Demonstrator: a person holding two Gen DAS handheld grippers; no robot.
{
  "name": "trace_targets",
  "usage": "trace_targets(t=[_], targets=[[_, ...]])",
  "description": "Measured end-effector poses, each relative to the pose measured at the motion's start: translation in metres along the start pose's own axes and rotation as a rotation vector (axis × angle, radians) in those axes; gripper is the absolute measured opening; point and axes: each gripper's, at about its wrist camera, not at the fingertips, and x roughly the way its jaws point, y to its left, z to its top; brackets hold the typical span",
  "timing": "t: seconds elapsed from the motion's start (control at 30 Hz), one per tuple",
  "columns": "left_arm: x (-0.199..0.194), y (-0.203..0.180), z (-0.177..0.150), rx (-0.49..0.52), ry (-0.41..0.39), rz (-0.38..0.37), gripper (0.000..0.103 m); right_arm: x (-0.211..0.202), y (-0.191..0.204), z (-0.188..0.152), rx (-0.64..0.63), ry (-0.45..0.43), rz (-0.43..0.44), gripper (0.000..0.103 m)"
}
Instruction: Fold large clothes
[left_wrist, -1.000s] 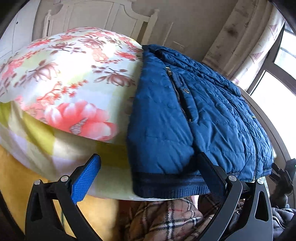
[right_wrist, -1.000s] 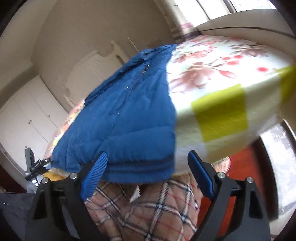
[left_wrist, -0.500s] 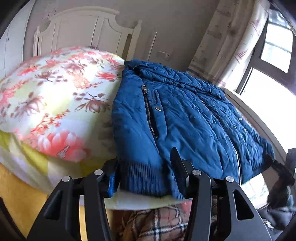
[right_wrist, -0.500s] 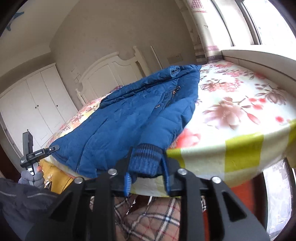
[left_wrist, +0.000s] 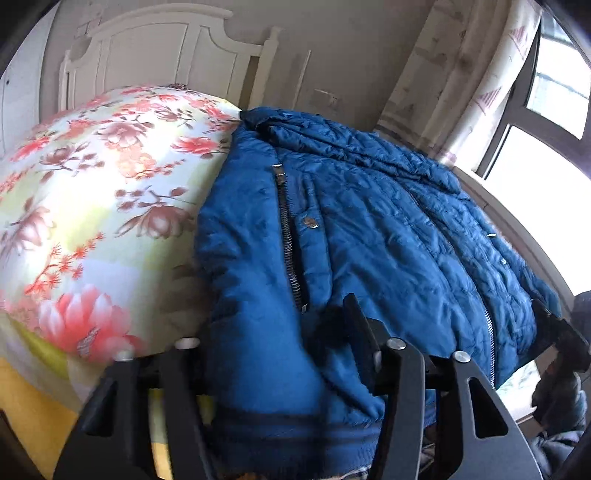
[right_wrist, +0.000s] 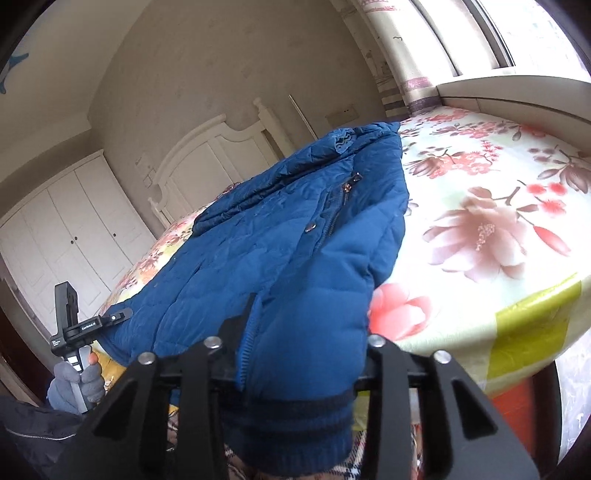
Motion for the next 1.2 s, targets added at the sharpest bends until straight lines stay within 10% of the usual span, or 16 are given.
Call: trace_targets(t=[0.1,0.53,0.9,1.03,1.2], targets=[[-0.020,0.012,-0.005,-0.038,-0.011,-0.071,0.016,-0.008,-0.001,-0.005,0.023,0.002,-0.006,0.016],[-0.185,0.033,-0.010,-0.204,-0.151,-0.393,0.017,-0.153,0.092,-0.005,-0.098,-0.074,0.197,0.015],[0.038,0.028,0.207,-0.376,0.095,-0.171,0.021,0.058,0.064,0.215,0.131,0.080,0.074,0.024],[0.136,0.051,0.216,-0.460,0.323,-0.071,0.021,0.137,0.001,0.223,0.346,0.165,0.029,0.071],[0.159,0.078,0.223,-0.473,0.379,-0.242,0.025,0.163,-0.049,0.214,0.430,0.133,0.107,0.079]])
